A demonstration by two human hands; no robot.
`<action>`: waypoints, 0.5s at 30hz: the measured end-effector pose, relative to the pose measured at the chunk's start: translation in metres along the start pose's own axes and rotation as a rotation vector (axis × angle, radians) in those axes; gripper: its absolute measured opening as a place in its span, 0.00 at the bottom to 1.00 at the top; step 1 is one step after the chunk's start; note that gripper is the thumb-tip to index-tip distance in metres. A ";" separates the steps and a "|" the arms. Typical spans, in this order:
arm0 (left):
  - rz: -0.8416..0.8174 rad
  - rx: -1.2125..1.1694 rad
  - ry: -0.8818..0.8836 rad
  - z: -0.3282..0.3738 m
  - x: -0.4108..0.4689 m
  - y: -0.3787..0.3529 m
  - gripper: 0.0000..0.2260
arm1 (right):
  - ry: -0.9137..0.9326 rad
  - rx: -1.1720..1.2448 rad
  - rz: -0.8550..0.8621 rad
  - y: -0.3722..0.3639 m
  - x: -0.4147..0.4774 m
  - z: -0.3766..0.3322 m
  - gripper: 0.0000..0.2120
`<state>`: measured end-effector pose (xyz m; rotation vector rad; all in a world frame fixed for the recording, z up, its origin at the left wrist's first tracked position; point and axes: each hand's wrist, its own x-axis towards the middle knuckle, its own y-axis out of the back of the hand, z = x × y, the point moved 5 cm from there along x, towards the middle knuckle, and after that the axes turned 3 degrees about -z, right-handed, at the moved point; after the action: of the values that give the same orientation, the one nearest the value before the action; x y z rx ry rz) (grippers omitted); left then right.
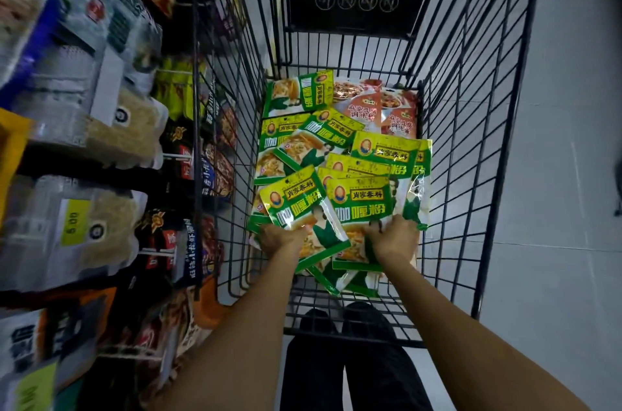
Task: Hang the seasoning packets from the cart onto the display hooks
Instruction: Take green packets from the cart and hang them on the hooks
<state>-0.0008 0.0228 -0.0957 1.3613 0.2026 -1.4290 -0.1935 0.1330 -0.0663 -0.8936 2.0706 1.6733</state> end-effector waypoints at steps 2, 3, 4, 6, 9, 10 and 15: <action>-0.001 -0.136 0.030 -0.002 -0.003 0.002 0.38 | 0.040 0.055 -0.022 0.001 0.000 -0.001 0.16; -0.003 -0.181 0.035 -0.002 -0.005 0.004 0.36 | 0.067 0.109 -0.037 0.002 0.000 -0.002 0.15; -0.011 -0.209 0.029 -0.001 -0.007 0.006 0.34 | 0.093 0.180 -0.061 0.003 -0.001 -0.003 0.15; -0.035 -0.256 -0.014 0.003 -0.013 0.009 0.30 | 0.131 0.277 -0.101 0.007 -0.004 -0.004 0.19; -0.085 -0.351 -0.051 0.011 -0.025 0.014 0.29 | 0.150 0.310 -0.090 0.019 -0.012 -0.008 0.25; -0.098 -0.367 -0.074 0.014 -0.031 0.017 0.27 | 0.160 0.320 -0.074 0.024 -0.014 -0.011 0.24; -0.018 -0.359 -0.361 0.051 -0.080 0.057 0.14 | 0.332 0.419 -0.045 0.075 -0.032 -0.049 0.10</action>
<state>-0.0083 0.0087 0.0140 0.7990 0.2213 -1.5403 -0.2120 0.1029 0.0222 -1.1135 2.4649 1.0557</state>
